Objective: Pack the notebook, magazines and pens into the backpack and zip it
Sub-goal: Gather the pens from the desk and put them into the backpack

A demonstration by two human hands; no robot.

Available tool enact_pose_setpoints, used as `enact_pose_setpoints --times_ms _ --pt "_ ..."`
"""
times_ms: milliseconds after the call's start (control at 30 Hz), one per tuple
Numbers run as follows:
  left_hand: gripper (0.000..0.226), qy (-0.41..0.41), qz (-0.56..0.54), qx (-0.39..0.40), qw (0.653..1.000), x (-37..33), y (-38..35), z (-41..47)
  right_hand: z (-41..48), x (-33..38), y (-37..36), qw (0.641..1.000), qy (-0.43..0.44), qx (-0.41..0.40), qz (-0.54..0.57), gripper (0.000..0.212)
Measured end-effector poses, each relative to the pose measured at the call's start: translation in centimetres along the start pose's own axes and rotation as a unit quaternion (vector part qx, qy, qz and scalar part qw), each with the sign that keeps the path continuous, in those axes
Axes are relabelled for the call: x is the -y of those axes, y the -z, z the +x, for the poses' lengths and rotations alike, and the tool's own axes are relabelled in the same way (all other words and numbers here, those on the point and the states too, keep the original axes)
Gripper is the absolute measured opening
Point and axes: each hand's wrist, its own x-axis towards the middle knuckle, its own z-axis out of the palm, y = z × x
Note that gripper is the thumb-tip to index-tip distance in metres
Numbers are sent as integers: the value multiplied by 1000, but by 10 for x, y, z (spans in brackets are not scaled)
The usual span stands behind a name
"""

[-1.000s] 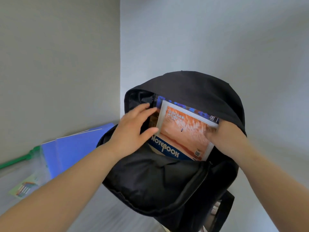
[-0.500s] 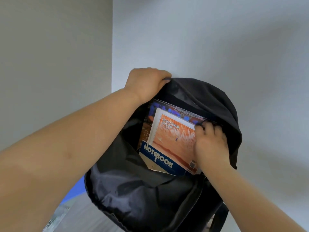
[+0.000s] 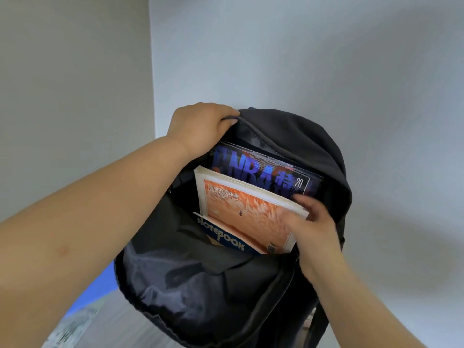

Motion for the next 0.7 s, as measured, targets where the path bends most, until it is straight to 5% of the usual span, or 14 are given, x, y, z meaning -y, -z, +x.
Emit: enact_pose_setpoints --times_ms 100,200,333,700 --pt "31 13 -17 4 1000 1 1 -2 -3 -22 -4 986 -48 91 -128 36" --pt "32 19 -19 12 1000 3 1 -5 7 -22 -11 934 17 89 -346 36" --pt "32 20 -13 22 999 7 0 -9 17 5 -21 876 105 108 -458 34" --pt "32 15 -15 16 1000 12 -1 1 62 65 -91 616 60 346 -705 45"
